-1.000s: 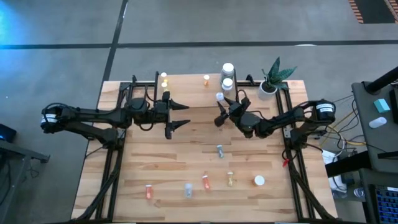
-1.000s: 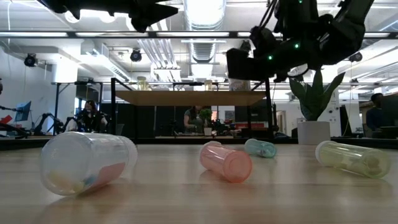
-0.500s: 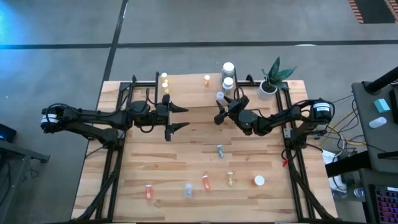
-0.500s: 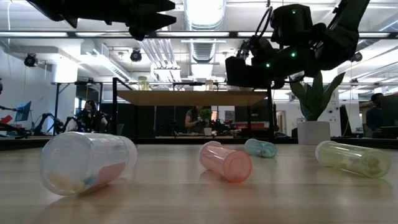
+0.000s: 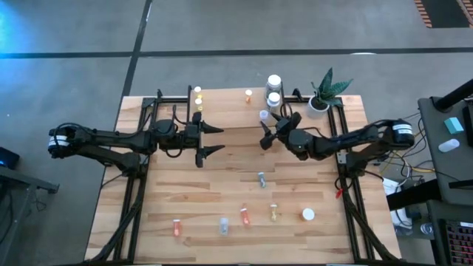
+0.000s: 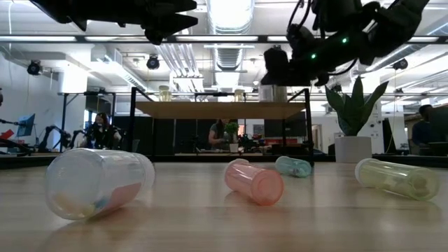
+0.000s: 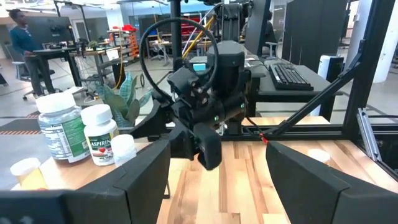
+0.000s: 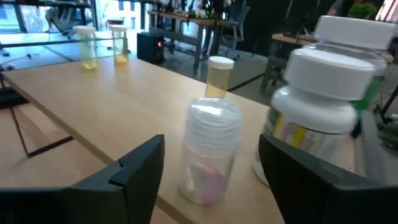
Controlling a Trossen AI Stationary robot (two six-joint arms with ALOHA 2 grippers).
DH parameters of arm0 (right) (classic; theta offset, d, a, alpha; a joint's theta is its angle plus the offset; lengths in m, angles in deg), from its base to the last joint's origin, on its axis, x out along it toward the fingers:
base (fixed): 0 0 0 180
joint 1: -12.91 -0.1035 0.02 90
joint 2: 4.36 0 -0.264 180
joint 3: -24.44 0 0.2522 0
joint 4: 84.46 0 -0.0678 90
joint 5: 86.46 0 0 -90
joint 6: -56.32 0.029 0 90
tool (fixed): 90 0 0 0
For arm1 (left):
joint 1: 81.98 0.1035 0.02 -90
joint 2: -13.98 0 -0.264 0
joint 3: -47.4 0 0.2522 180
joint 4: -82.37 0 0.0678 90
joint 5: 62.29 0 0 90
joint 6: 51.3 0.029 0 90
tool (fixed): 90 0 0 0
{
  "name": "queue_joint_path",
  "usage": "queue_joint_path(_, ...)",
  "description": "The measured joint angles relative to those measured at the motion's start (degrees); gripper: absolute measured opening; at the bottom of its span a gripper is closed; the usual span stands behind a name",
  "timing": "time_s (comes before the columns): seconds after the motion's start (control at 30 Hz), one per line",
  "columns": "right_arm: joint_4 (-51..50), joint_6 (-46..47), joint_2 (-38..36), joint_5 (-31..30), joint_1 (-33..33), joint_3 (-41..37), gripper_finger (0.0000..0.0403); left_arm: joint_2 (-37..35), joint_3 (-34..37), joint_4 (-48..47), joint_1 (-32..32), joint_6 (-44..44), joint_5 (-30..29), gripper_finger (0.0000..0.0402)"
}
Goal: Pick and place medicine bottles onto shelf by color
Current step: Put the pink pill bottle on the shelf
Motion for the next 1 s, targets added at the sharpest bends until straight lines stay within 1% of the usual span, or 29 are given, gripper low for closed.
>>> queue_joint_path(0.17, -7.56, 2.31, -5.87, 0.19, -0.84, -0.04, 0.0285, 0.00, -0.01, -0.05, -0.02, -0.04, 0.03, 0.0249)
queue_joint_path(0.27, -11.58, 2.53, -10.45, 0.17, -2.78, -0.04, 0.0297, -0.44, -0.19, -1.96, -0.02, -1.57, 0.09, 0.0249)
queue_joint_path(0.33, -14.89, 1.98, -14.25, 0.18, -4.62, -0.04, 0.0299, -1.33, -0.81, -6.11, -0.02, -2.97, 0.09, 0.0249)
queue_joint_path(0.43, -18.54, 0.04, -19.82, 0.17, -7.91, -0.07, 0.0295, -3.73, -2.73, -15.33, -0.07, -5.89, 0.09, 0.0249)
queue_joint_path(0.63, -21.96, -3.57, -28.09, -0.04, -13.07, -0.70, 0.0283, -6.36, -7.08, -30.59, -1.64, -12.59, 0.06, 0.0249)
queue_joint_path(0.83, -25.06, -4.07, -31.61, -0.14, -14.55, -1.72, 0.0283, -5.23, -9.91, -44.82, -5.23, -20.37, -0.02, 0.0249)
queue_joint_path(1.0, -25.03, -4.00, -31.07, 0.23, -14.53, -2.40, 0.0281, -2.71, -10.59, -46.51, -10.30, -23.88, -0.26, 0.0249)
